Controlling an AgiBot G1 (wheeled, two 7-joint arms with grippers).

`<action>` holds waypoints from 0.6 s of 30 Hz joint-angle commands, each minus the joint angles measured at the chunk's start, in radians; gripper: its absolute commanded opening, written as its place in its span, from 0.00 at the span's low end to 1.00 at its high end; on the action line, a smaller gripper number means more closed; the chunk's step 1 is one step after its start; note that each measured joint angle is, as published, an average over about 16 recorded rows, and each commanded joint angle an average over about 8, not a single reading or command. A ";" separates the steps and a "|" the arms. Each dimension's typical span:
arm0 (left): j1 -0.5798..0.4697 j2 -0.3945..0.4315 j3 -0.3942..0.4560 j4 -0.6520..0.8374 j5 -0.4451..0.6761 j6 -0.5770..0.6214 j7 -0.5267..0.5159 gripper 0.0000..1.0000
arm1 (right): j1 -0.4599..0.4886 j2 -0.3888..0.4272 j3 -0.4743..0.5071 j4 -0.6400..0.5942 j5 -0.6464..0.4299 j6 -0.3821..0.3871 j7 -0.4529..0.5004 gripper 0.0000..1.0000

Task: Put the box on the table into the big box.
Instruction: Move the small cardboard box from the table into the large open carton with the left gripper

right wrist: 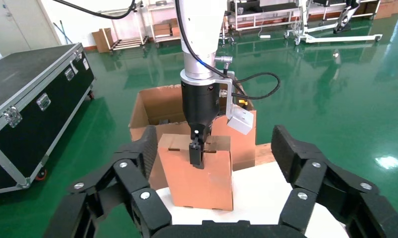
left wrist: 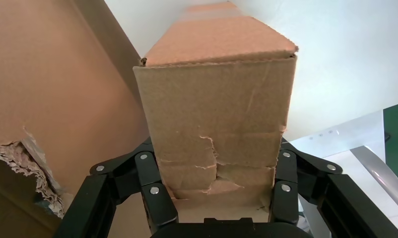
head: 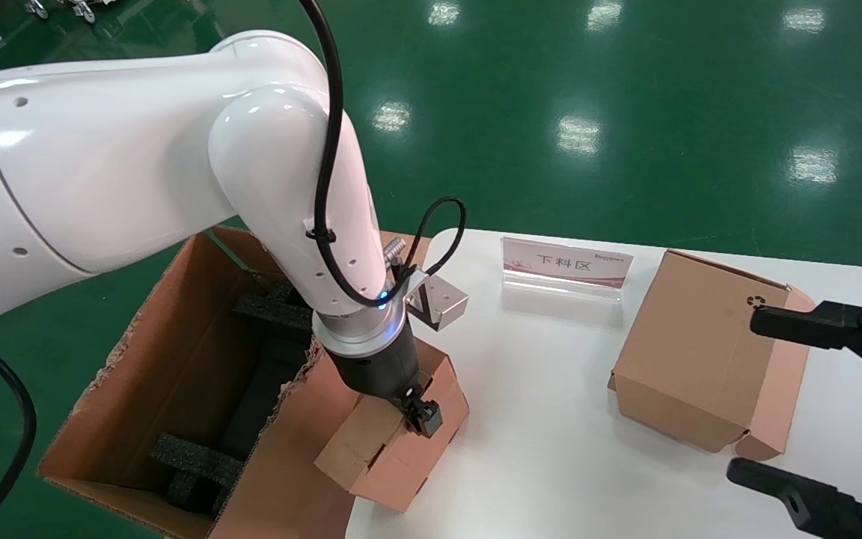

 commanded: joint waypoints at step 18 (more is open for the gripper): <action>-0.066 -0.078 -0.093 0.028 0.048 -0.032 0.023 0.00 | 0.000 0.000 0.000 0.000 0.000 0.000 0.000 1.00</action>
